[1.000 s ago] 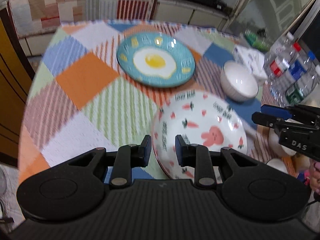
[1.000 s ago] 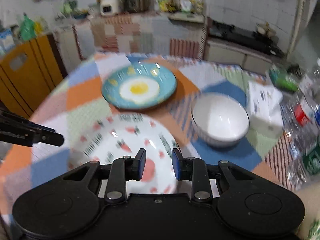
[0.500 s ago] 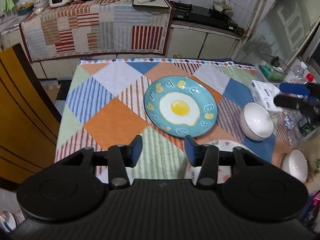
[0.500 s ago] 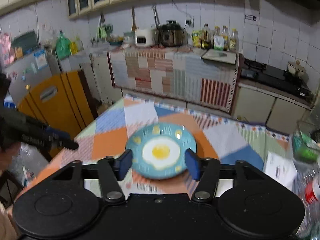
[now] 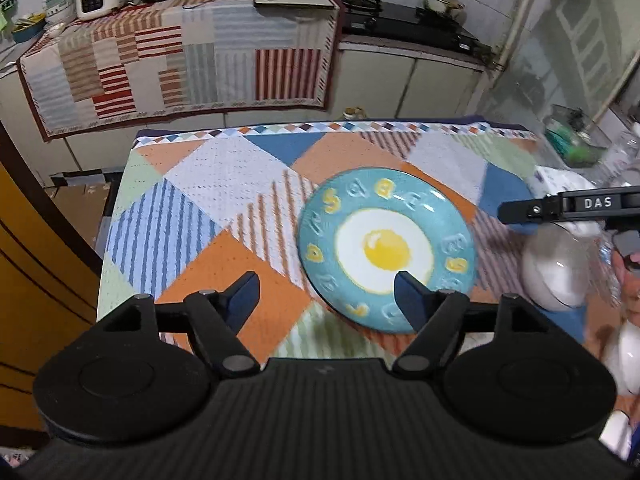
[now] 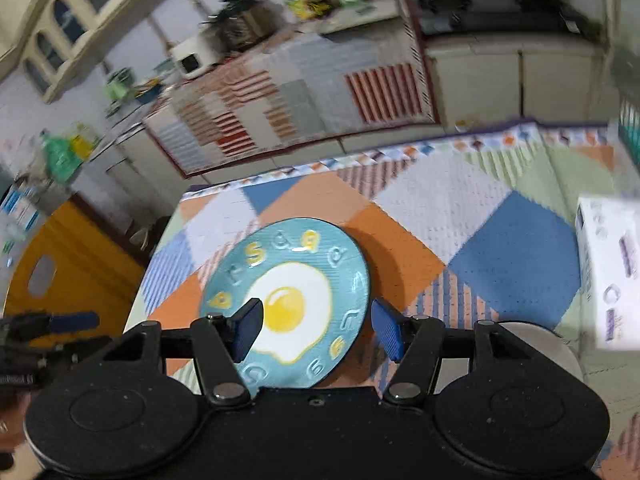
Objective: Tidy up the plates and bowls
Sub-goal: 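Close both grippers on the blue egg plate rim and lift it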
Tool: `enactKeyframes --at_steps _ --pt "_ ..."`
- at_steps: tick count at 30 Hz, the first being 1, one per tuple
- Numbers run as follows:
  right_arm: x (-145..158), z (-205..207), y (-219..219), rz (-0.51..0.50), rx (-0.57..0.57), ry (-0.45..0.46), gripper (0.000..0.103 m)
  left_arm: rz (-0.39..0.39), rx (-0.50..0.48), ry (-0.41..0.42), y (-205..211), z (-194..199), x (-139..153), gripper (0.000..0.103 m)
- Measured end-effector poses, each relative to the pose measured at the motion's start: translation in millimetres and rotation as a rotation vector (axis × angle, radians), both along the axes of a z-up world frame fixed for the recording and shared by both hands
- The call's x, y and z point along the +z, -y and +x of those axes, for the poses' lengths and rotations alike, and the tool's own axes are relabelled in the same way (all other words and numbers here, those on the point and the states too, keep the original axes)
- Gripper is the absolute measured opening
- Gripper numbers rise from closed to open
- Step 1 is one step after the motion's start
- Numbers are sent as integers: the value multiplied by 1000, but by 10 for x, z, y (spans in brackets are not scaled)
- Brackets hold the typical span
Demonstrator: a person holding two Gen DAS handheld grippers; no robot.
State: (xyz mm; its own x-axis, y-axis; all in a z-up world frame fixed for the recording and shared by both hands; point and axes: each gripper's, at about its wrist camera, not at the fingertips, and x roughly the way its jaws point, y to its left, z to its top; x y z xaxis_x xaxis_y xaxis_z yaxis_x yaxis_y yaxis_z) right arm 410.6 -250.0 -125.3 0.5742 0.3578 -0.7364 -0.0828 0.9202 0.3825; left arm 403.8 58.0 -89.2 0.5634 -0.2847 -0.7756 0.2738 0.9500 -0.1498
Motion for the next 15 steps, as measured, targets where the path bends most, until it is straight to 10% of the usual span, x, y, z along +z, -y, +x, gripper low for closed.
enactKeyframes --at_steps 15 --pt "-519 354 -81 -93 -15 -87 58 -156 117 -130 -57 479 -788 70"
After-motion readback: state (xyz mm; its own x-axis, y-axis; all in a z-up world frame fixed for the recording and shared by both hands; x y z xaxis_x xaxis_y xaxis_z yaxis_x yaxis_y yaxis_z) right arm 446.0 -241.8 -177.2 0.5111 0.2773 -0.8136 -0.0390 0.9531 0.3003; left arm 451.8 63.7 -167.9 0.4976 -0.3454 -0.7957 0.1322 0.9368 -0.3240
